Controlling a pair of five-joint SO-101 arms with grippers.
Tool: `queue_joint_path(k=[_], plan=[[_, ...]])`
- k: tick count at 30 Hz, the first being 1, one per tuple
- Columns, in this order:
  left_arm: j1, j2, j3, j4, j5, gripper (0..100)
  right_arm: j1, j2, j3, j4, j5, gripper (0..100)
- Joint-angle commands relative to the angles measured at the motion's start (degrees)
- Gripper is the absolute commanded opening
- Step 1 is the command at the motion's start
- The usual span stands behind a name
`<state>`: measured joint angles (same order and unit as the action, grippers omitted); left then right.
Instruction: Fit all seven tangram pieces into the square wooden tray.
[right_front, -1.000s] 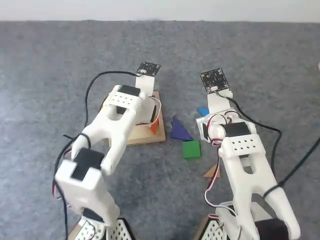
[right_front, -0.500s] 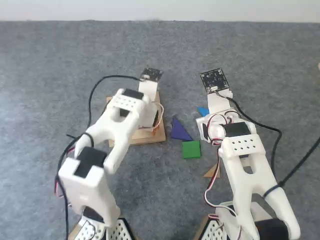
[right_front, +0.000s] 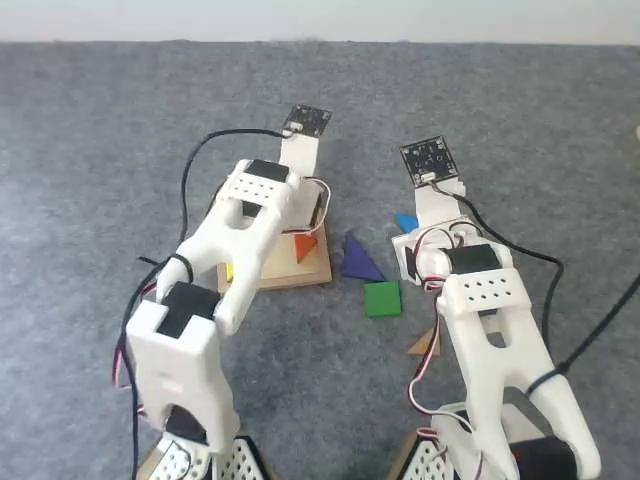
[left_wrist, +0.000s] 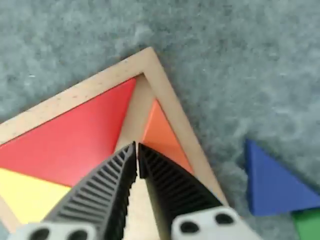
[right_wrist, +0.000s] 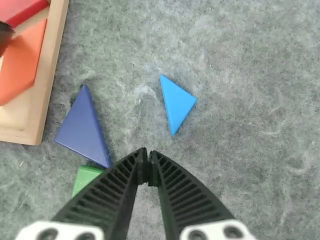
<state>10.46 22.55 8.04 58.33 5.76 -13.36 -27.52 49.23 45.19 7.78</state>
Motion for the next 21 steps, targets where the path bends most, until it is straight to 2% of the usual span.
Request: queue_joint_path(k=[1, 5, 9, 12, 18, 21], plan=[[-2.1, -10.5, 0.5, 2.6, -0.3, 1, 0.3, -2.6, -0.4, -1.0, 0.8, 0.9], [1.7, -21.2, 12.9, 3.6, -0.3, 1, 0.3, -2.6, -0.4, -1.1, 0.9, 0.9], [4.7, -23.5, 20.9, 0.8, -0.3, 2, 0.3, -2.6, -0.4, -1.1, 0.9, 0.9], [4.9, -21.1, 21.1, 2.9, -0.2, 4, 0.4, -2.5, -0.4, -1.0, 0.9, 0.9], [5.0, -14.6, 17.5, 2.0, -0.1, 4, 0.4, -2.5, -0.4, -1.1, 0.9, 0.9], [5.5, -12.3, 14.7, 5.0, 0.1, 4, 0.4, -2.5, -0.4, -1.0, 0.9, 0.9]])
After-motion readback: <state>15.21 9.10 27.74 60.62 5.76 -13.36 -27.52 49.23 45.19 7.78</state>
